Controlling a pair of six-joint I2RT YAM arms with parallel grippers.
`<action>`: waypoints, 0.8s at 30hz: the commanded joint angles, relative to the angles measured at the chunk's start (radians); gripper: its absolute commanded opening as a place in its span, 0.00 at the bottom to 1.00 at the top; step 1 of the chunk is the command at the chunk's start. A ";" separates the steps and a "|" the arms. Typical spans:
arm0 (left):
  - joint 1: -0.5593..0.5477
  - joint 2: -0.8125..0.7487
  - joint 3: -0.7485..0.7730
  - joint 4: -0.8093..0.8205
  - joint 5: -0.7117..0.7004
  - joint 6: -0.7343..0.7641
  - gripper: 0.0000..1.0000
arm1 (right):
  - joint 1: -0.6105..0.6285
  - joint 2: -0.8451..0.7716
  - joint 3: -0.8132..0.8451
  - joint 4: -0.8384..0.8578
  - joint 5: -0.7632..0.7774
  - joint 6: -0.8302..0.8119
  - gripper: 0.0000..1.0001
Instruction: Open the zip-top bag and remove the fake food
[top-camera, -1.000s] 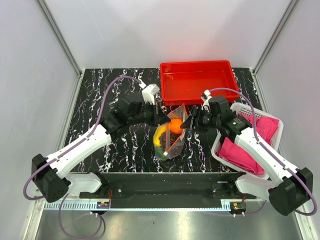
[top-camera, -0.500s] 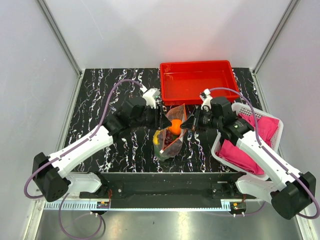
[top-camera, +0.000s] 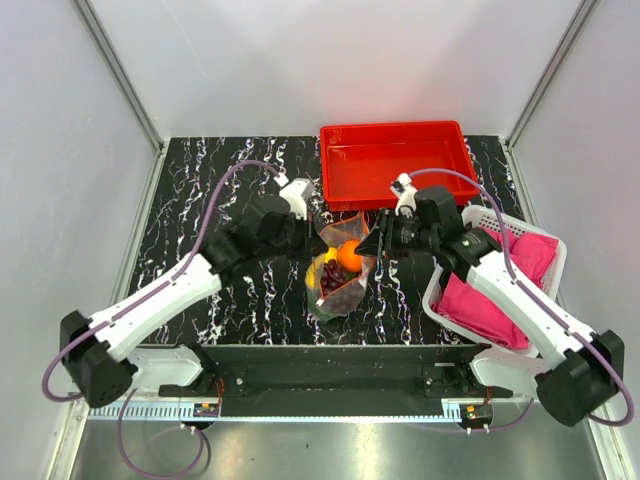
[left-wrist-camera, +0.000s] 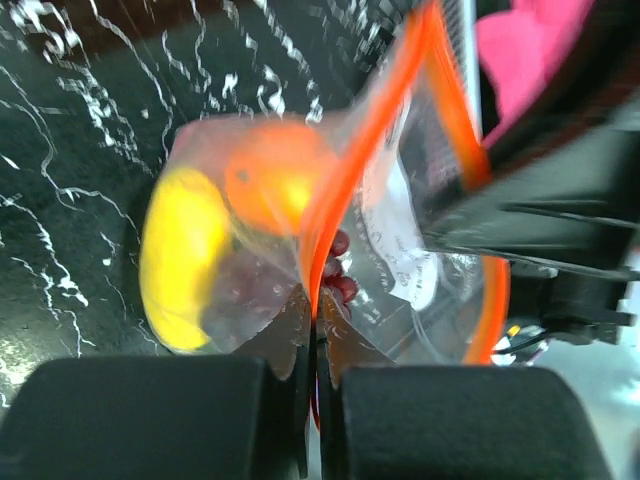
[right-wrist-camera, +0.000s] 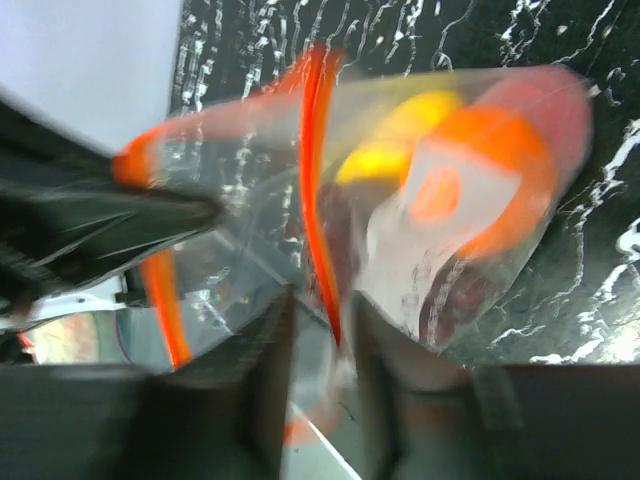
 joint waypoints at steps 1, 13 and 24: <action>0.006 -0.076 0.018 0.032 -0.018 -0.022 0.00 | 0.008 0.063 0.112 -0.083 0.023 -0.118 0.44; 0.005 -0.079 -0.022 0.075 0.005 -0.064 0.00 | 0.026 0.014 0.323 -0.364 0.175 -0.184 0.64; 0.005 -0.095 -0.045 0.096 0.005 -0.093 0.00 | 0.218 0.094 0.313 -0.242 0.117 -0.121 0.55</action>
